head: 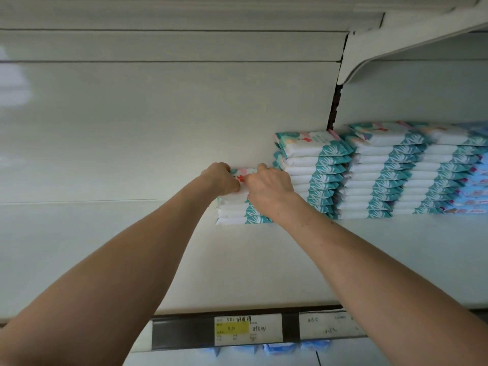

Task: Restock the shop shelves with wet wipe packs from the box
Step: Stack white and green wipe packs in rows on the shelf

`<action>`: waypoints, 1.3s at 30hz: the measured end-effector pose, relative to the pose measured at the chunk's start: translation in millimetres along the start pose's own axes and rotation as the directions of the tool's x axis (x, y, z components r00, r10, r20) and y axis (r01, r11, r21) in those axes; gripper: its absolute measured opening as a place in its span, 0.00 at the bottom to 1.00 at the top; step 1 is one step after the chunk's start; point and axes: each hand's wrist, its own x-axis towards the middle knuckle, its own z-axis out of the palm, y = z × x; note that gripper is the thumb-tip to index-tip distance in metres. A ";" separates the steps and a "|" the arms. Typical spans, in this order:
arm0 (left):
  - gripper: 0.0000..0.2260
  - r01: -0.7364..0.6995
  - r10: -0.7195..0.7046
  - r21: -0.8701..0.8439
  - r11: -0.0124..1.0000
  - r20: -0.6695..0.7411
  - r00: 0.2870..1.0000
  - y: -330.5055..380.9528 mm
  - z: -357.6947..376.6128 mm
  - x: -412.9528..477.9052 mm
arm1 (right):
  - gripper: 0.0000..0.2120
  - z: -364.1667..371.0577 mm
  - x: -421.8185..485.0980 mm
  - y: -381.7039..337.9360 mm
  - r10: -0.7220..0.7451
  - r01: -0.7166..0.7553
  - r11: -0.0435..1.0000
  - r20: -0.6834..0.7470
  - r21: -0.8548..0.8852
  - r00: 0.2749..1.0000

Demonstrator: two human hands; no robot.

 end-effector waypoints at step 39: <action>0.13 0.556 -0.615 -0.262 0.789 -0.335 0.714 -194.0 -59.5 -262.2 | 0.08 -68.6 -137.5 -224.8 -0.779 0.760 0.622 0.048 0.190 0.626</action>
